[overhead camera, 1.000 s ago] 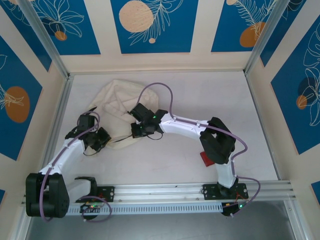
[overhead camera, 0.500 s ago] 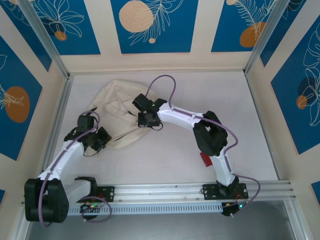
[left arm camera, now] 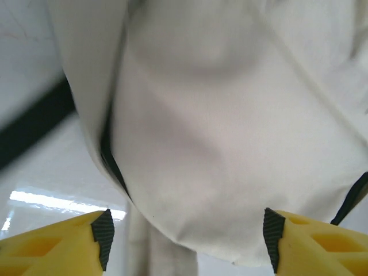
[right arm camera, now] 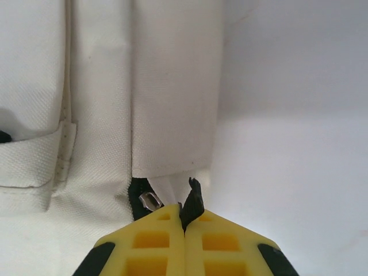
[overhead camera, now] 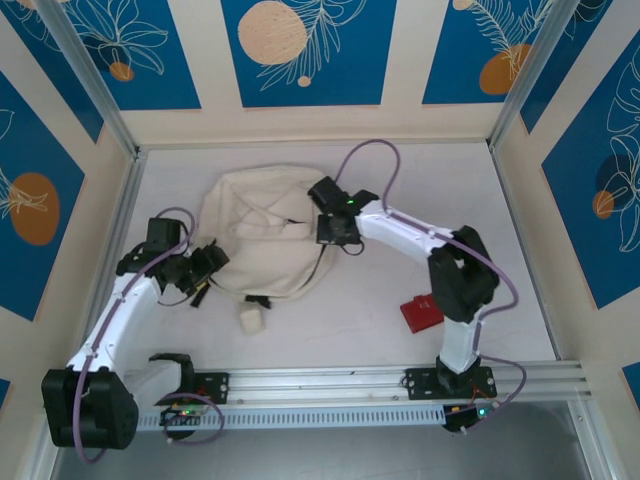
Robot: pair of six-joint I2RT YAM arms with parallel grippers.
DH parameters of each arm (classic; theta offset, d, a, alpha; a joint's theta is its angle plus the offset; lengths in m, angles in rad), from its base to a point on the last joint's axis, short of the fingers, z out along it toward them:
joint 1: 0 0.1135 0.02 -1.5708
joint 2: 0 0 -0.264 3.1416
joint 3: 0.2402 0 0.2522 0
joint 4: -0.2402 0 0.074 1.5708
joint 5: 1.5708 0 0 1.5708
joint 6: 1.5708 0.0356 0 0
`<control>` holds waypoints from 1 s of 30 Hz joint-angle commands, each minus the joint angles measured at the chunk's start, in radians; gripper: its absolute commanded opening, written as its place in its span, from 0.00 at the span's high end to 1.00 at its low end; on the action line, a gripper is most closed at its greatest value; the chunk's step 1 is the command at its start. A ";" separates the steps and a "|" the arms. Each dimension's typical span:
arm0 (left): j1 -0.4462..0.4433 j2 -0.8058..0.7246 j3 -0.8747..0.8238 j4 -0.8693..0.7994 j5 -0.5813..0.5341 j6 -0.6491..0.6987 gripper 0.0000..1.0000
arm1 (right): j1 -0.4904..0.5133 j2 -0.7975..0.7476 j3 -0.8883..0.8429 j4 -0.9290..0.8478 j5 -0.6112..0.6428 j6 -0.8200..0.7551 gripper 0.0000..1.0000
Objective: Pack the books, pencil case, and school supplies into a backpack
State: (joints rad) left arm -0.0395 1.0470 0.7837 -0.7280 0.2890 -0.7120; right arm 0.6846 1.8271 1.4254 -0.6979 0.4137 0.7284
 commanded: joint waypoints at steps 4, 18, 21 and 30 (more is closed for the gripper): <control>0.006 -0.003 0.093 -0.064 0.034 0.087 0.24 | -0.118 -0.195 -0.230 0.021 -0.086 -0.115 1.00; -0.105 0.050 0.181 -0.013 0.031 0.126 0.18 | -0.307 -0.411 -0.278 0.021 -0.320 -0.113 0.31; -0.190 0.103 0.218 0.012 0.009 0.118 0.17 | -0.351 -0.442 -0.288 0.034 -0.430 -0.100 0.25; -0.497 0.423 0.434 0.106 -0.086 0.089 0.24 | -0.400 -0.433 -0.322 0.084 -0.590 -0.080 0.23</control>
State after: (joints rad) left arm -0.4747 1.4029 1.1381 -0.6678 0.2523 -0.6235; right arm 0.2920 1.3846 1.1217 -0.6205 -0.0971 0.6380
